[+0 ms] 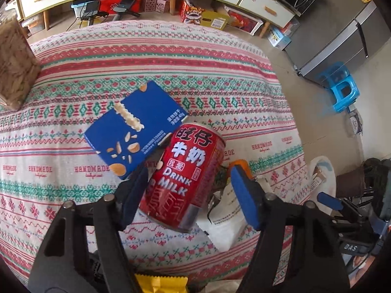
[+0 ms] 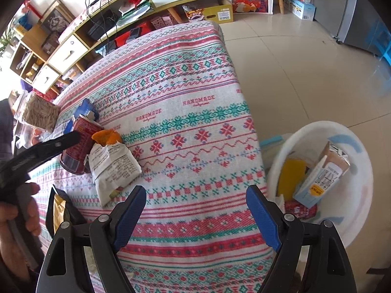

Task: Collect trash
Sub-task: 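Grasp the red Drink Milk can with the left tool, then grasp the white snack bag with the right tool and lift it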

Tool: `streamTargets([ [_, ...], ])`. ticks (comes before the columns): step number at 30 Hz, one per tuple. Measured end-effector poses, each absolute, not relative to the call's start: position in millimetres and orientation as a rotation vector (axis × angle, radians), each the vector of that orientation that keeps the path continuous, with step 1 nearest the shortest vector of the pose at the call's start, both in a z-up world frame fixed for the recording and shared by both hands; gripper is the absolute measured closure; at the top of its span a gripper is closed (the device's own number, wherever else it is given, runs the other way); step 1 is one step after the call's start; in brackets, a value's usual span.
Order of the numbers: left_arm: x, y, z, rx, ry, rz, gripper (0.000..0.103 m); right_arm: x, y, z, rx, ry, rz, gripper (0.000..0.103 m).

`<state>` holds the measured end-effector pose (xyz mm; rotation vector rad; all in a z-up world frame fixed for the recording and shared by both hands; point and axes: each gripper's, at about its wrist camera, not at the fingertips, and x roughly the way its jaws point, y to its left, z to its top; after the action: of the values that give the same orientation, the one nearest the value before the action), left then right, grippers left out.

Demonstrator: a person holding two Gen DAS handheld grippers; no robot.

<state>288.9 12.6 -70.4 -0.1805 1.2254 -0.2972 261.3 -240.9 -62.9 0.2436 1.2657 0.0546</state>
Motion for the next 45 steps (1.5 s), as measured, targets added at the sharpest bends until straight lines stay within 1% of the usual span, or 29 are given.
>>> streamTargets([
  [1, 289, 12, -74, -0.164, 1.237, -0.292, 0.04, 262, -239, -63, 0.24, 1.267, 0.06, 0.018],
  [6, 286, 17, -78, -0.14, 1.267, -0.27, 0.044, 265, -234, -65, 0.226, 1.27, 0.077, 0.018],
  [11, 278, 32, -73, -0.153, 1.287, -0.22, 0.045, 269, -222, -66, 0.206, 1.268, 0.102, 0.018],
  [21, 250, 64, -35, -0.19, 1.205, -0.222, 0.045, 279, -161, -68, 0.111, 1.25, 0.227, 0.017],
  [23, 245, 70, -30, -0.2, 1.197, -0.22, 0.045, 283, -146, -72, 0.077, 1.249, 0.236, 0.012],
  [26, 240, 78, -26, -0.213, 1.195, -0.209, 0.045, 289, -130, -82, 0.038, 1.255, 0.226, 0.008],
  [30, 232, 86, -25, -0.222, 1.196, -0.193, 0.045, 297, -121, -100, 0.009, 1.283, 0.198, 0.008],
  [31, 229, 88, -25, -0.223, 1.193, -0.192, 0.045, 298, -119, -102, -0.002, 1.271, 0.195, 0.006],
  [37, 217, 94, -22, -0.223, 1.184, -0.196, 0.045, 297, -107, -106, -0.069, 1.246, 0.181, 0.006],
  [39, 213, 95, -21, -0.226, 1.182, -0.197, 0.045, 294, -104, -106, -0.08, 1.233, 0.177, 0.007],
  [42, 207, 95, -19, -0.23, 1.176, -0.204, 0.045, 291, -101, -104, -0.092, 1.224, 0.191, 0.013],
  [45, 201, 95, -16, -0.239, 1.165, -0.21, 0.045, 283, -100, -99, -0.085, 1.222, 0.215, 0.022],
])
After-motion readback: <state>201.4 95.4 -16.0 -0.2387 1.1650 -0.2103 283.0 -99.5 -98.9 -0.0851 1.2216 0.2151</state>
